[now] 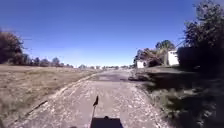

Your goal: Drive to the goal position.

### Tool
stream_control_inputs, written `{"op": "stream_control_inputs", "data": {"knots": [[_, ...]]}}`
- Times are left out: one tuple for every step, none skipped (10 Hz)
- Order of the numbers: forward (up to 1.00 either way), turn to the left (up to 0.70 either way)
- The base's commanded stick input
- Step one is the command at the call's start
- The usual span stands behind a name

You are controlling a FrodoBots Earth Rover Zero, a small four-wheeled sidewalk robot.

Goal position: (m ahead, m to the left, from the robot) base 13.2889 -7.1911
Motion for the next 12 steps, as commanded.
{"op": "stream_control_inputs", "data": {"knots": [[1.00,0.06],[1.00,0.07],[1.00,0.07],[1.00,0.02],[1.00,0.05],[1.00,0.13],[1.00,0.05],[1.00,0.03],[1.00,0.09],[1.00,0.07],[1.00,0.03],[1.00,0.01]]}}
